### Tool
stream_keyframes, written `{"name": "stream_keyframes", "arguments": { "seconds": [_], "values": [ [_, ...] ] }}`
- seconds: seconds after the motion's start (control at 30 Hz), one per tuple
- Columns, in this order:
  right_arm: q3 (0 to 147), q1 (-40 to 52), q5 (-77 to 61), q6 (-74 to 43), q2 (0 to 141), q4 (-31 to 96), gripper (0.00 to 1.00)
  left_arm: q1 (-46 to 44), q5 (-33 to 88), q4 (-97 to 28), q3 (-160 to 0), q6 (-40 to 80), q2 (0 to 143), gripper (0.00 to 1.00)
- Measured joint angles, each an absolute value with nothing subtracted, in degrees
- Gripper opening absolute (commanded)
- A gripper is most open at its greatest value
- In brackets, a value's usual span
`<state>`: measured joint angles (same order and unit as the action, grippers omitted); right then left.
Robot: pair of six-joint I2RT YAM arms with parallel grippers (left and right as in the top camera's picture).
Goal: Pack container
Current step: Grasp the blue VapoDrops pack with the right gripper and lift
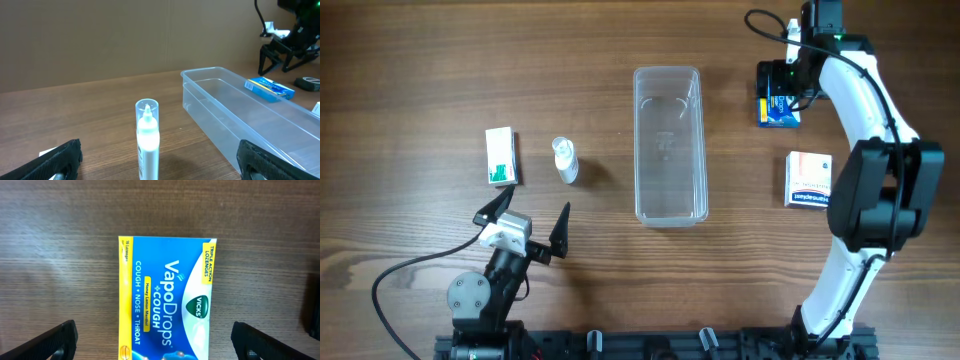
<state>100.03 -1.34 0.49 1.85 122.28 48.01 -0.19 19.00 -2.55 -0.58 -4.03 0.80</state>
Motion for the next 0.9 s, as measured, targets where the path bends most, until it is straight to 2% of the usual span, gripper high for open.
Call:
{"name": "stream_keyframes", "arguments": {
  "seconds": [0.9],
  "values": [
    [100.03,-1.34,1.61,4.14,130.61,45.98,1.00,-0.19,19.00,-2.55,-0.58,-4.05,0.80,1.00]
  ]
}}
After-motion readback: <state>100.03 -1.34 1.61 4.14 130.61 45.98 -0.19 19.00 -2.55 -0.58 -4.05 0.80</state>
